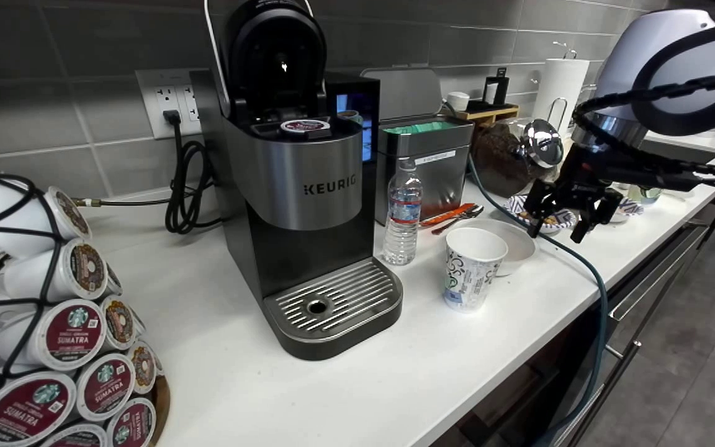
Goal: Put the bowl in the pack
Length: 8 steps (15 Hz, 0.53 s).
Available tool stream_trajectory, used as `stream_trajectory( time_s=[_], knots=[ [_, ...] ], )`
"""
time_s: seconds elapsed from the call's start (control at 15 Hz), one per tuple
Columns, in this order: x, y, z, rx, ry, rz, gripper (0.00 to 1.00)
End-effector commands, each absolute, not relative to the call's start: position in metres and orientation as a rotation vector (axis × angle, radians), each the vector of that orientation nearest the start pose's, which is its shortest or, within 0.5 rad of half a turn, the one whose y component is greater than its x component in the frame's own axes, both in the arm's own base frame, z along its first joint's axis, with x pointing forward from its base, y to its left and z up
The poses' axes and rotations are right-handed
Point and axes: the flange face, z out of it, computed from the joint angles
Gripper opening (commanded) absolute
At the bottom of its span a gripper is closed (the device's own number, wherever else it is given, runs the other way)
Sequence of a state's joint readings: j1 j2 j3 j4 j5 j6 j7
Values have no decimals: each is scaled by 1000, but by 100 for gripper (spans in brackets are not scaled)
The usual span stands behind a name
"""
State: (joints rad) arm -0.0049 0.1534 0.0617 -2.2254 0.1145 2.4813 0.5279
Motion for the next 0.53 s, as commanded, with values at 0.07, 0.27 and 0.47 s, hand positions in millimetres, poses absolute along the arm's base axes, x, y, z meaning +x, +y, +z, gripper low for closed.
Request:
stream_trajectory(
  time_s=[0.07, 0.27, 0.47],
  knots=[
    [570, 44, 303, -2864, 788, -137, 65],
    [576, 48, 300, -2856, 772, -145, 39],
    [580, 48, 299, -2851, 769, -147, 14]
  ],
)
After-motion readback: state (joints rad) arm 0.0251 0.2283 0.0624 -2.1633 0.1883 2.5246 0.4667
